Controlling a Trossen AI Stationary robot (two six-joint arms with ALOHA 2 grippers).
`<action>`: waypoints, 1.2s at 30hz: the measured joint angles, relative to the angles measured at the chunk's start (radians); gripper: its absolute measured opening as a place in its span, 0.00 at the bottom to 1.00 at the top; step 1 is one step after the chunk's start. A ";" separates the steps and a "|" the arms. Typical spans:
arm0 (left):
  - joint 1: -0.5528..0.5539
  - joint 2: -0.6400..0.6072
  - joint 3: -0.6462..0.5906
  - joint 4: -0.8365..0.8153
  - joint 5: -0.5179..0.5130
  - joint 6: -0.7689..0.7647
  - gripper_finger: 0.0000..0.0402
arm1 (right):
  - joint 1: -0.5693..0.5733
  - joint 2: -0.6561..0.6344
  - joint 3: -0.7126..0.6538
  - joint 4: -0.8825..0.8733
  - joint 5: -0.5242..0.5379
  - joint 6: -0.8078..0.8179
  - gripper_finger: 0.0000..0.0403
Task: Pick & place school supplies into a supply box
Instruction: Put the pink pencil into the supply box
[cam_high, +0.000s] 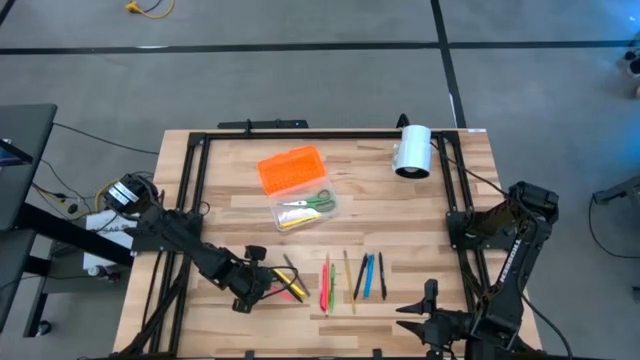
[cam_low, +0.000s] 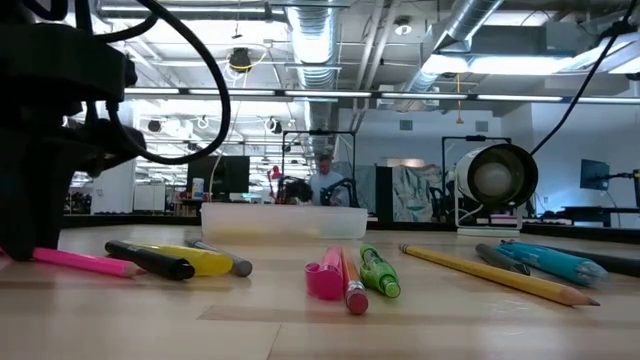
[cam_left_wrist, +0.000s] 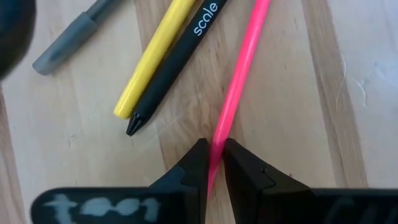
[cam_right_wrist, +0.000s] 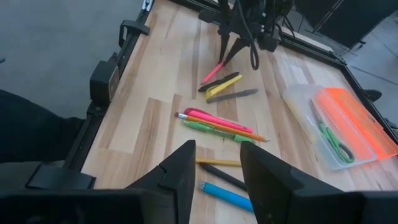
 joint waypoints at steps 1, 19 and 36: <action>0.000 0.000 0.000 0.008 0.000 0.008 0.08 | 0.000 0.000 0.000 0.000 0.000 0.000 0.30; 0.004 0.009 0.002 0.091 -0.014 0.110 0.02 | -0.008 0.000 0.000 0.003 0.015 0.001 0.30; 0.034 0.018 0.004 0.200 -0.003 0.180 0.16 | -0.040 0.000 0.000 -0.001 0.002 0.000 0.30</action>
